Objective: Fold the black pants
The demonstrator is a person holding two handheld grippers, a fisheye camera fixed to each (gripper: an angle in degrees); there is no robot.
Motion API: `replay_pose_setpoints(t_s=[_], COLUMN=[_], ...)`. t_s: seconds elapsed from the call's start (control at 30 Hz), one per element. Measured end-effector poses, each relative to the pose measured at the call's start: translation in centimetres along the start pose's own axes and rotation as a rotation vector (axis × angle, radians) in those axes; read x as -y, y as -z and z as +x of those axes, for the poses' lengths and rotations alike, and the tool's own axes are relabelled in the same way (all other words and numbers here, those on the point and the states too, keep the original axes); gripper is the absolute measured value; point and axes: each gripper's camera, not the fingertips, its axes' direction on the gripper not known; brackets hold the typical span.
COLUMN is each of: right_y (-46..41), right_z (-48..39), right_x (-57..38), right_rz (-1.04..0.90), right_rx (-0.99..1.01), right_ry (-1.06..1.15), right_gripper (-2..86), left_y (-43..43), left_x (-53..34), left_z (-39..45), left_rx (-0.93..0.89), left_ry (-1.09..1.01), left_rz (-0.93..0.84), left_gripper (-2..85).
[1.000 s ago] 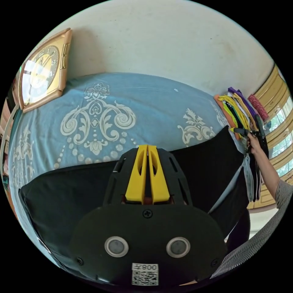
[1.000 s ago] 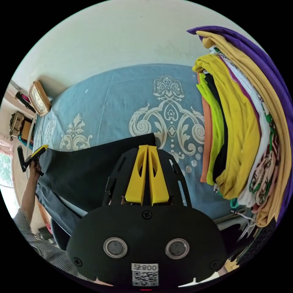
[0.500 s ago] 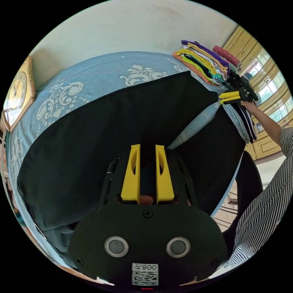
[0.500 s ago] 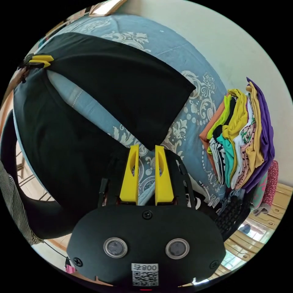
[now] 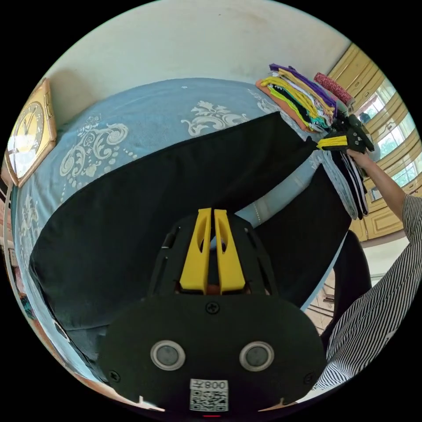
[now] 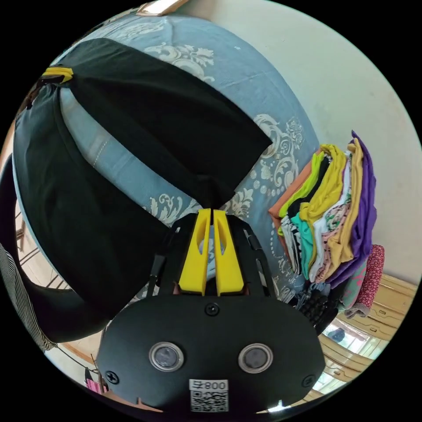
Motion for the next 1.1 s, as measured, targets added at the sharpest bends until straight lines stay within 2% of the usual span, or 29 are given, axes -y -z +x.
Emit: replay_pose_setpoints(t_s=[0.13,0.23,0.33,0.47,0.5,0.57,0.73,0.9,1.1], right_y=[8.9,13.6,10.0,-2.7,-5.3,-6.6,-5.0,-5.9,-7.7], right_z=[5.7,8.1,7.1,4.6,4.2,4.4,8.9,16.2,22.5], right_x=[0.3,-0.5,-1.3,-1.8,-2.0,-2.4,-2.5,-2.5,-4.6], right_rz=[0.183,0.286,0.200,-0.115,-0.200,-0.239,-0.180,-0.069,-0.007], right_rx=[-0.062,-0.094,-0.087,0.143,0.206,0.226,0.243,0.367,0.483], right_ry=[-0.067,-0.077,-0.048,-0.033,-0.034,-0.038,-0.110,-0.265,-0.394], right_gripper=[0.4,0.4,0.5,0.5,0.7,0.9,2.7,6.2,7.1], left_y=[6.1,6.9,3.2,-3.9,-4.6,-4.2,-1.9,-1.4,-2.4], left_x=[-0.2,-1.3,-2.9,-4.6,-5.2,-5.5,-6.5,-5.9,-3.9], left_z=[-1.3,-1.3,-1.3,-1.4,-1.6,-2.3,-3.8,-6.3,-8.7], left_rx=[-0.020,-0.045,-0.095,-0.102,-0.114,-0.149,-0.203,-0.235,-0.163], left_ry=[0.047,0.036,0.052,0.070,0.079,0.088,0.083,0.119,0.125], left_rz=[0.197,0.213,0.120,-0.077,-0.070,-0.044,0.072,0.154,0.166], left_gripper=[1.4,1.4,1.5,2.1,2.4,2.9,5.4,7.3,7.8])
